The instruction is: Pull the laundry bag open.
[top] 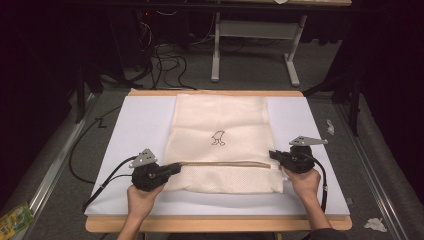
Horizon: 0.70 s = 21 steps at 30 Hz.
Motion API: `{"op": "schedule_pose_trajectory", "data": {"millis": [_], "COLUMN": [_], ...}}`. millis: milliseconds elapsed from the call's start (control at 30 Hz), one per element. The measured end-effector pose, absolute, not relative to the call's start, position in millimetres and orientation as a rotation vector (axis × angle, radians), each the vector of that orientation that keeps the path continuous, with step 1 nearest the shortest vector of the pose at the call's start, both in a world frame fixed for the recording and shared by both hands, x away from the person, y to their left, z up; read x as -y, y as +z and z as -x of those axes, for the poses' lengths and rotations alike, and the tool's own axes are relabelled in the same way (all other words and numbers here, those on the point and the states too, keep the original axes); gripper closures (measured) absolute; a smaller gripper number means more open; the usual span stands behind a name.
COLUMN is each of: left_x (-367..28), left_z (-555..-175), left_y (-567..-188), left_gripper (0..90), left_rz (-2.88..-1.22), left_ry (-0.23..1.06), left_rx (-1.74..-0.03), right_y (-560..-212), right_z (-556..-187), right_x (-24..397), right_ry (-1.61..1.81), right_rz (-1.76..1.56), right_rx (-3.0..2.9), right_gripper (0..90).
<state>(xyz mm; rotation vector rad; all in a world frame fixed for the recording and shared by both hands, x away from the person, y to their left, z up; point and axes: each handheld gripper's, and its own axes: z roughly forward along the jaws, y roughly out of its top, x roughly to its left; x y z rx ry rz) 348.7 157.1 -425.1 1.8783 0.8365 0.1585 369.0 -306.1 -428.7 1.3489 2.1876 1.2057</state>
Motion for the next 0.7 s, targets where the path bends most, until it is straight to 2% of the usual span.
{"op": "schedule_pose_trajectory", "data": {"millis": [700], "left_x": [-174], "left_z": [-347], "left_y": [-421], "left_gripper": [87.3], "left_rz": [-1.838], "left_ry": [0.187], "left_rx": [-0.869], "right_y": [-430], "right_z": [-369], "right_x": [310], "right_ry": [1.193], "right_rz": [-1.351], "right_rx": [-2.186], "right_gripper": [87.8]}}
